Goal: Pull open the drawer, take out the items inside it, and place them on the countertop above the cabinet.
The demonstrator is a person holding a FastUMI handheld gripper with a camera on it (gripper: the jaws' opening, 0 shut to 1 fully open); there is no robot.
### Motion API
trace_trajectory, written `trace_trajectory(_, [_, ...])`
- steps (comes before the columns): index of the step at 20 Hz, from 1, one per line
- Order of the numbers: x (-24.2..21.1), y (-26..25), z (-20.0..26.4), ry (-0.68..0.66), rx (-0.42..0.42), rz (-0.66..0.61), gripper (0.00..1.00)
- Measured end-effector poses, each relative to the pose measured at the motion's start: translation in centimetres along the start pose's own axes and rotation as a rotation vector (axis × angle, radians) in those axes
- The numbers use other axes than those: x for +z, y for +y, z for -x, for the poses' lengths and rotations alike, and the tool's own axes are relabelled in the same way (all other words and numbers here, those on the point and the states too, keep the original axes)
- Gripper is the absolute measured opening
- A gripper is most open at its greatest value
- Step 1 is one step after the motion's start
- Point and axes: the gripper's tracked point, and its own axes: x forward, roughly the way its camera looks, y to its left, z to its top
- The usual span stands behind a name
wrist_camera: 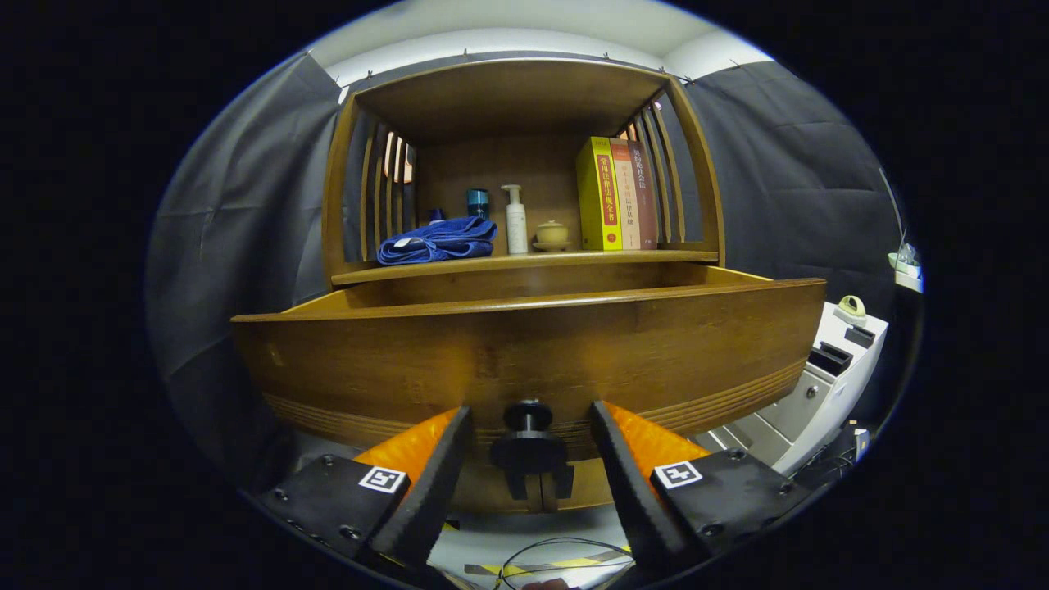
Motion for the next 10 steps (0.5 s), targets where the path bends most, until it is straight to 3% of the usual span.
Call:
trace_trajectory(5, [5.6, 1.3, 2.8, -0.098, 0.022, 0.004, 0.95])
trace_trajectory(10, [16.8, -0.9, 4.2, -0.194, -0.019, 0.046, 0.94])
